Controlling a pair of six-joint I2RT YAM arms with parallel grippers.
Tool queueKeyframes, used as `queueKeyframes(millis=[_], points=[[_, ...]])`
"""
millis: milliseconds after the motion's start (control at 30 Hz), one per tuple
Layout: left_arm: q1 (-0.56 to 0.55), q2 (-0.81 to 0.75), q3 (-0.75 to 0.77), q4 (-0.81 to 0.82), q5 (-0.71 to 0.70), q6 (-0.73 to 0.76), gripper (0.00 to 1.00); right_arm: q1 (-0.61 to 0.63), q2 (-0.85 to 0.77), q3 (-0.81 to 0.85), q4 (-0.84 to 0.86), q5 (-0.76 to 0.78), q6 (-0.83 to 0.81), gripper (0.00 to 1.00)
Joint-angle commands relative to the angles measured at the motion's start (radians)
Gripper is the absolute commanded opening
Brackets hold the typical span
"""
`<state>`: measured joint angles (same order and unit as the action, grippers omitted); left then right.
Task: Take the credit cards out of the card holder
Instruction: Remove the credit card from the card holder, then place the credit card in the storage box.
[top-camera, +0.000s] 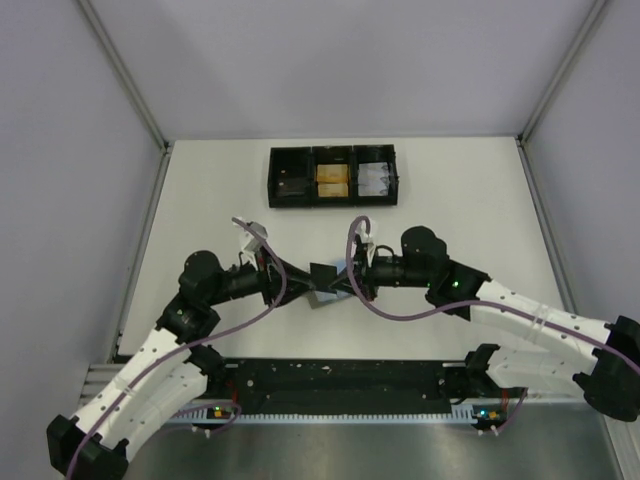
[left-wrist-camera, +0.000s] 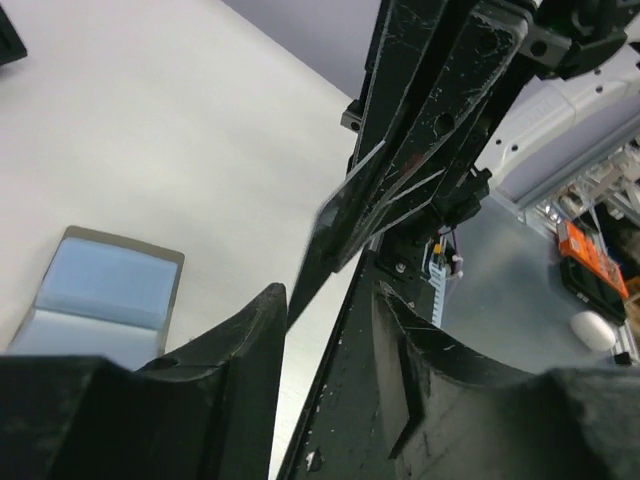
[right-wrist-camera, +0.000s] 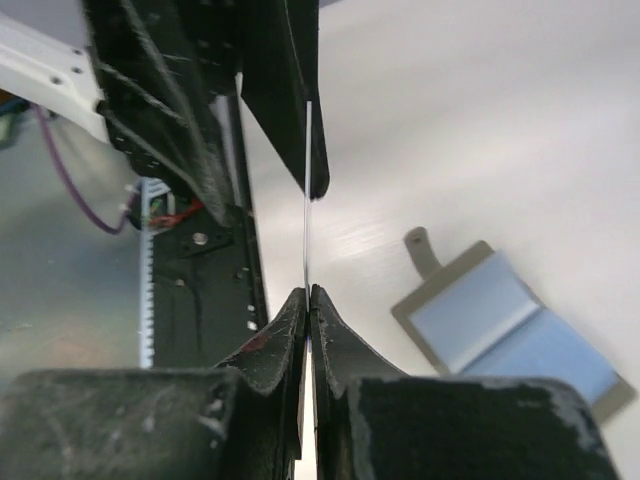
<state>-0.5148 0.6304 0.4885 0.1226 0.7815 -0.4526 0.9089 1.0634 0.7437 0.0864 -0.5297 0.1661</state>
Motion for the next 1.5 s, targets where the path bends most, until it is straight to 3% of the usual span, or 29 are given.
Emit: queueKeyframes(millis=[0,167,300,400,533,800,1067,1300,1467], points=[[0.001,-0.029,0.027,-0.006,-0.146,-0.132,0.53,0.001,-0.028,0.052,-0.069,0.152,-0.224,0.00],[0.005,-0.046,0.039,-0.096,-0.296,-0.267,0.70,0.013,-0.043,0.045,-0.143,0.270,-0.455,0.00],[0.016,-0.025,0.070,-0.191,-0.396,-0.429,0.74,0.024,-0.094,-0.065,-0.016,0.249,-0.715,0.00],[0.021,0.032,0.073,-0.189,-0.383,-0.541,0.75,0.025,-0.105,-0.109,0.045,0.214,-0.807,0.00],[0.019,0.103,0.067,-0.071,-0.318,-0.644,0.75,0.024,-0.091,-0.110,0.049,0.122,-0.879,0.01],[0.019,0.202,0.052,0.089,-0.188,-0.761,0.75,0.025,-0.094,-0.149,0.161,0.024,-0.912,0.01],[0.018,0.235,-0.022,0.265,-0.120,-0.951,0.74,0.025,-0.074,-0.171,0.256,0.063,-0.924,0.00],[0.016,0.200,-0.031,0.218,-0.136,-1.038,0.73,0.027,-0.060,-0.198,0.357,0.122,-0.961,0.00],[0.016,0.189,-0.011,0.056,-0.166,-0.973,0.73,0.028,-0.063,-0.195,0.371,0.139,-0.978,0.00]])
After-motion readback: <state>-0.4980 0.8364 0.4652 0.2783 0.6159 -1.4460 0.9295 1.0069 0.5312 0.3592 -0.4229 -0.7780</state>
